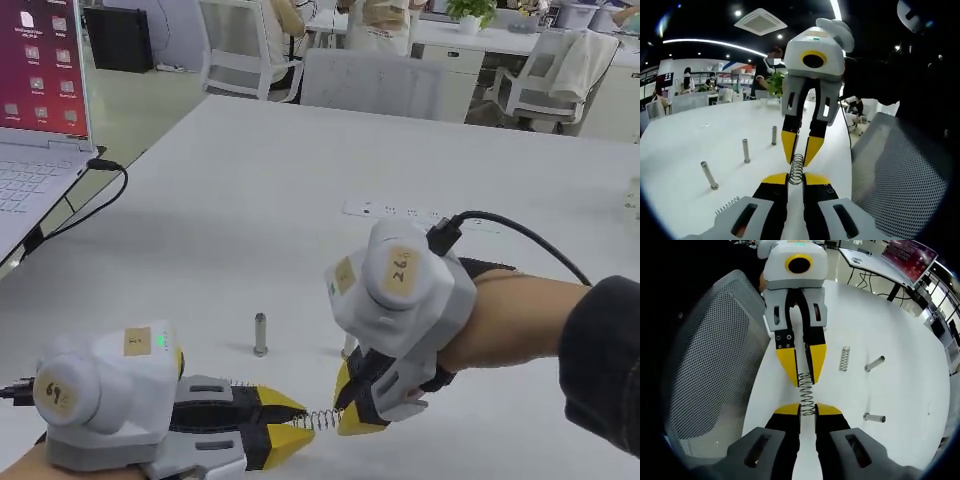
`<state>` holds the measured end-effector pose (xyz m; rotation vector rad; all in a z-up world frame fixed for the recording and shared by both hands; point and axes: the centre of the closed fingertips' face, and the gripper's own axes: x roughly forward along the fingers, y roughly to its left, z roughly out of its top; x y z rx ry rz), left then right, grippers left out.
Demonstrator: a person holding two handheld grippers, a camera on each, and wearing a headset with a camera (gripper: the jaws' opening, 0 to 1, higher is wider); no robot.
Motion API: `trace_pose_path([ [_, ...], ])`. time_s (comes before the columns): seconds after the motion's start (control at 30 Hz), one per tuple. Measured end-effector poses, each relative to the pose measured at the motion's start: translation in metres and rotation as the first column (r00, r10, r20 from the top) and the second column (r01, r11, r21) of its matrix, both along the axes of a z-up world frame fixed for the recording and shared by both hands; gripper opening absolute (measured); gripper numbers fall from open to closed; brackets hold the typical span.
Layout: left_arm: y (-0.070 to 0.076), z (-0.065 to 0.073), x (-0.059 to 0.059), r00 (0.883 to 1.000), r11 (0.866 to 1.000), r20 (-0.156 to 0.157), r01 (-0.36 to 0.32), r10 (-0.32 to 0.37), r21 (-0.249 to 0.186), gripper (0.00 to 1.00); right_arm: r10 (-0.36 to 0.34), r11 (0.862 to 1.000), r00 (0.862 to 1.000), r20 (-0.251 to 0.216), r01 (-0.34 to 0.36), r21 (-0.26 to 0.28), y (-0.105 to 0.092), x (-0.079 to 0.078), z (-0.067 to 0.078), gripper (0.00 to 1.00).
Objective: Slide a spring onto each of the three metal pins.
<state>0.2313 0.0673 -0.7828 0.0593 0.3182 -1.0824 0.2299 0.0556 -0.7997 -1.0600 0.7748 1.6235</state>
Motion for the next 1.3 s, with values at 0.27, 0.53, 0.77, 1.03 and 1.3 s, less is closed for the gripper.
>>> trace_pose_path([
  [0.27, -0.002, -0.002, -0.002, 1.0, 1.0, -0.017, 0.017, -0.017, 0.009, 0.02, -0.011, 1.0, 1.0, -0.007, 0.011, 0.0, -0.001, -0.001, -0.001, 0.09],
  [0.53, -0.002, -0.001, -0.003, 0.999, 1.0, -0.036, 0.026, -0.027, -0.004, 0.02, -0.047, 0.999, 0.998, -0.037, 0.048, 0.003, -0.001, -0.003, -0.003, 0.11],
  [0.77, -0.003, 0.005, -0.003, 0.999, 0.999, -0.032, 0.027, -0.028, -0.027, 0.02, -0.055, 0.998, 0.997, -0.048, 0.055, -0.003, -0.004, -0.002, -0.01, 0.12],
  [1.03, -0.004, 0.006, -0.003, 0.999, 0.999, -0.028, 0.033, -0.034, -0.031, 0.02, -0.058, 0.998, 0.997, -0.048, 0.058, 0.011, -0.006, -0.002, -0.011, 0.09],
  [1.3, -0.004, 0.006, -0.002, 0.999, 0.999, -0.02, 0.029, -0.03, -0.027, 0.02, -0.069, 0.997, 0.997, -0.044, 0.07, 0.03, -0.003, 0.0, 0.002, 0.09],
])
